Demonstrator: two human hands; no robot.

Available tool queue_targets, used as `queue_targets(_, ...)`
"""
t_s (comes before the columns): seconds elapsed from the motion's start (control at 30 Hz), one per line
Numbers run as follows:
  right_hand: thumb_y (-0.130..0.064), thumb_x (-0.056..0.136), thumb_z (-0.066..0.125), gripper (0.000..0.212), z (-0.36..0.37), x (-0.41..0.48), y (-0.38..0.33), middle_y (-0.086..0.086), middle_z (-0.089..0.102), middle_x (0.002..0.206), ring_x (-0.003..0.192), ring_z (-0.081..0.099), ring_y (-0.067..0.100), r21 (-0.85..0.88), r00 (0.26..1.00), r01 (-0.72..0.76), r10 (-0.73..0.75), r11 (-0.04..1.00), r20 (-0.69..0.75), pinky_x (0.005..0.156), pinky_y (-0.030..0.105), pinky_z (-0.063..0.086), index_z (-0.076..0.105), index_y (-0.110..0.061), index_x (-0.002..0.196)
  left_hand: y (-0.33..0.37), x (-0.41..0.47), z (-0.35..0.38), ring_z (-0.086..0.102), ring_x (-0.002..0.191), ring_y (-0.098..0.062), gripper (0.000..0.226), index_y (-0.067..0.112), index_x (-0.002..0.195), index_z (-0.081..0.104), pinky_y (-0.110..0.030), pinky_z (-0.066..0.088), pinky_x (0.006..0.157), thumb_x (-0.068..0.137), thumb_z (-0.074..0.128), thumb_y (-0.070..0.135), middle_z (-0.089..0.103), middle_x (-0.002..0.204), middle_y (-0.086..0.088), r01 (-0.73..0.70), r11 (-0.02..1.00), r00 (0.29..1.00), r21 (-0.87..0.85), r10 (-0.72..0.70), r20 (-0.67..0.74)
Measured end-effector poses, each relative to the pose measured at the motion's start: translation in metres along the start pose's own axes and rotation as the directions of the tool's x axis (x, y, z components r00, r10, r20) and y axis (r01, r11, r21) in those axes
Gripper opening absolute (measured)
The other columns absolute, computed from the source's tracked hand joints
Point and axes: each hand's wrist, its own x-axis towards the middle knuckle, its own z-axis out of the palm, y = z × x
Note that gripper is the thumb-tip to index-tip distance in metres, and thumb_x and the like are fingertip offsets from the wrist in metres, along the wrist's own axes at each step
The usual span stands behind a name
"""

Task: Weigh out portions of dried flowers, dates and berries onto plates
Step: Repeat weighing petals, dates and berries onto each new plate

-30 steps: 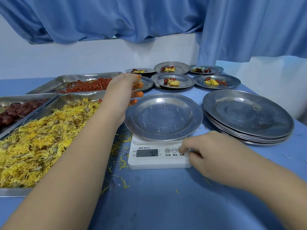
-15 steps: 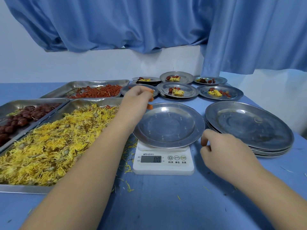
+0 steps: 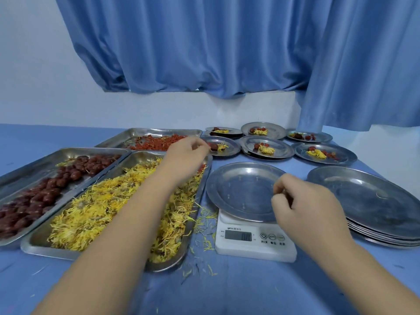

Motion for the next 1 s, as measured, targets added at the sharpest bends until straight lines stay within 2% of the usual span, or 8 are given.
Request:
queue_targets(0.13, -0.011, 0.075, 0.054, 0.01, 0.016, 0.005, -0.007, -0.006, 0.05, 0.05, 0.049, 0.047, 0.017, -0.011, 0.997, 0.054, -0.055, 0.998, -0.06, 0.045, 0.028, 0.039, 0.054, -0.02, 0.069, -0.032, 0.01, -0.058, 0.056, 0.068, -0.009, 0.022, 0.024, 0.089, 0.063, -0.024, 0.035, 0.054, 0.097, 0.046, 0.034, 0.065, 0.081, 0.008, 0.074, 0.977, 0.992, 0.2, -0.051, -0.115)
queue_targets(0.23, -0.007, 0.071, 0.058, 0.011, 0.026, -0.002, -0.005, -0.006, 0.052, 0.051, 0.046, 0.047, 0.019, -0.038, 0.987, 0.132, -0.135, 0.991, -0.087, 0.039, 0.029, 0.041, 0.057, -0.017, 0.068, -0.059, 0.019, -0.086, 0.055, 0.062, -0.013, 0.018, 0.022, 0.098, 0.064, -0.025, 0.039, 0.05, 0.098, 0.048, 0.029, 0.066, 0.085, 0.002, 0.135, 0.938, 0.991, 0.318, -0.12, -0.066)
queue_targets(0.3, -0.012, 0.07, 0.053, 0.008, 0.028, -0.004, -0.004, -0.006, 0.053, 0.052, 0.046, 0.049, 0.019, -0.046, 0.982, 0.16, -0.164, 0.986, -0.096, 0.038, 0.031, 0.042, 0.058, -0.017, 0.067, -0.076, 0.024, -0.092, 0.062, 0.079, -0.016, 0.019, 0.021, 0.11, 0.065, -0.03, 0.049, 0.066, 0.098, 0.052, 0.026, 0.068, 0.1, 0.001, 0.096, 0.861, 0.987, 0.499, -0.148, 0.065)
queue_targets(0.4, -0.014, 0.07, 0.051, 0.01, 0.029, -0.003, -0.003, -0.007, 0.052, 0.052, 0.046, 0.05, 0.019, -0.036, 0.978, 0.175, -0.178, 0.984, -0.11, 0.038, 0.032, 0.042, 0.059, -0.017, 0.067, -0.093, 0.029, -0.089, 0.058, 0.105, -0.014, 0.03, 0.02, 0.123, 0.063, -0.03, 0.042, 0.094, 0.094, 0.06, 0.03, 0.063, 0.126, 0.0, 0.033, 0.785, 0.948, 0.618, -0.221, 0.23)
queue_targets(0.6, -0.013, 0.07, 0.051, 0.01, 0.029, -0.005, -0.004, -0.007, 0.053, 0.052, 0.047, 0.051, 0.02, -0.03, 0.977, 0.177, -0.179, 0.984, -0.119, 0.039, 0.033, 0.043, 0.061, -0.017, 0.068, -0.102, 0.031, -0.077, 0.058, 0.105, -0.013, 0.032, 0.023, 0.12, 0.064, -0.028, 0.044, 0.092, 0.089, 0.067, 0.026, 0.062, 0.127, 0.0, -0.045, 0.734, 0.933, 0.677, -0.212, 0.292)
queue_targets(0.77, -0.008, 0.069, 0.056, 0.01, 0.027, -0.005, 0.0, -0.006, 0.053, 0.051, 0.047, 0.051, 0.019, -0.011, 0.977, 0.158, -0.158, 0.987, -0.143, 0.039, 0.035, 0.044, 0.061, -0.017, 0.069, -0.098, 0.031, -0.079, 0.059, 0.092, -0.015, 0.039, 0.025, 0.119, 0.063, -0.021, 0.044, 0.068, 0.082, 0.075, 0.018, 0.064, 0.118, -0.004, 0.04, 0.812, 0.951, 0.583, -0.21, 0.227)
queue_targets(0.87, -0.008, 0.069, 0.056, 0.011, 0.026, -0.006, 0.002, -0.006, 0.054, 0.052, 0.047, 0.051, 0.019, 0.008, 0.978, 0.148, -0.146, 0.989, -0.151, 0.04, 0.035, 0.045, 0.061, -0.017, 0.069, -0.093, 0.03, -0.086, 0.058, 0.106, -0.017, 0.043, 0.024, 0.117, 0.063, -0.027, 0.045, 0.084, 0.078, 0.08, 0.018, 0.063, 0.123, -0.003, 0.092, 0.89, 0.966, 0.447, -0.189, 0.176)
queue_targets(1.0, -0.012, 0.07, 0.051, 0.012, 0.024, -0.005, 0.004, -0.007, 0.054, 0.052, 0.048, 0.051, 0.019, 0.032, 0.979, 0.136, -0.129, 0.99, -0.155, 0.041, 0.034, 0.045, 0.061, -0.018, 0.07, -0.082, 0.026, -0.092, 0.056, 0.103, -0.016, 0.031, 0.03, 0.108, 0.063, -0.032, 0.042, 0.085, 0.081, 0.078, 0.022, 0.061, 0.114, 0.0, 0.136, 0.961, 0.978, 0.241, -0.169, 0.12)
